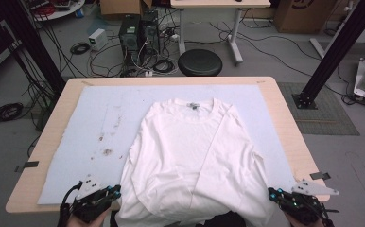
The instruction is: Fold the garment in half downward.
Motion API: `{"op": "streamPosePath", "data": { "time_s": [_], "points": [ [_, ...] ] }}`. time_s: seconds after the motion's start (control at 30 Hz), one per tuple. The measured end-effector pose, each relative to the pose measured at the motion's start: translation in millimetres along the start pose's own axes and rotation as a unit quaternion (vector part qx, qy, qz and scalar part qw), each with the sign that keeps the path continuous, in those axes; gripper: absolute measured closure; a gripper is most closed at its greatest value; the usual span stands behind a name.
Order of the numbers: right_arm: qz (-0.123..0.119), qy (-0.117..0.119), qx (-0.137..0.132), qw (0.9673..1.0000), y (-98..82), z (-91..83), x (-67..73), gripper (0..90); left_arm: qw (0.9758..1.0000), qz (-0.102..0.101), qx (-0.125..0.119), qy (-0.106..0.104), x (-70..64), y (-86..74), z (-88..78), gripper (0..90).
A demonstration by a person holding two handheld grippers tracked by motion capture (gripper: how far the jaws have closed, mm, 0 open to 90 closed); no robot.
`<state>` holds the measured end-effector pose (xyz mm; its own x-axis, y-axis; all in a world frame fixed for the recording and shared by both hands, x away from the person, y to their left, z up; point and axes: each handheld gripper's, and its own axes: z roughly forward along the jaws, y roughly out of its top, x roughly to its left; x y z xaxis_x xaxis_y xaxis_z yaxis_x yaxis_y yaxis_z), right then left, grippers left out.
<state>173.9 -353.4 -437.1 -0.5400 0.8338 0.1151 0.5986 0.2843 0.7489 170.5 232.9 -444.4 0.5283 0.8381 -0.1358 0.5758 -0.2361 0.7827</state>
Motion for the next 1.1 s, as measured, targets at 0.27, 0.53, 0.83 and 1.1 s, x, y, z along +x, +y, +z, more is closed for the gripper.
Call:
{"op": "streamPosePath", "data": {
  "time_s": [0.27,0.53,0.83,1.1],
  "points": [
    [0.011,-0.025,-0.024,0.9993,0.4,-8.0,-1.5,71.8,0.9992,0.002,-0.028,0.029,2.7,5.4,-2.3,69.7],
    [0.024,-0.070,0.012,0.9972,20.1,37.7,-15.8,65.9,0.9985,0.004,-0.011,0.054,5.8,19.1,40.4,56.7],
    [0.003,-0.034,0.019,0.9992,13.2,25.9,-11.6,88.4,0.9996,0.013,-0.001,0.025,-2.3,12.0,29.2,87.0],
    [-0.002,0.006,0.021,0.9998,-11.4,-4.3,-3.7,88.1,0.9998,0.015,0.004,0.011,-11.1,-7.9,-0.3,86.3]
  ]
}}
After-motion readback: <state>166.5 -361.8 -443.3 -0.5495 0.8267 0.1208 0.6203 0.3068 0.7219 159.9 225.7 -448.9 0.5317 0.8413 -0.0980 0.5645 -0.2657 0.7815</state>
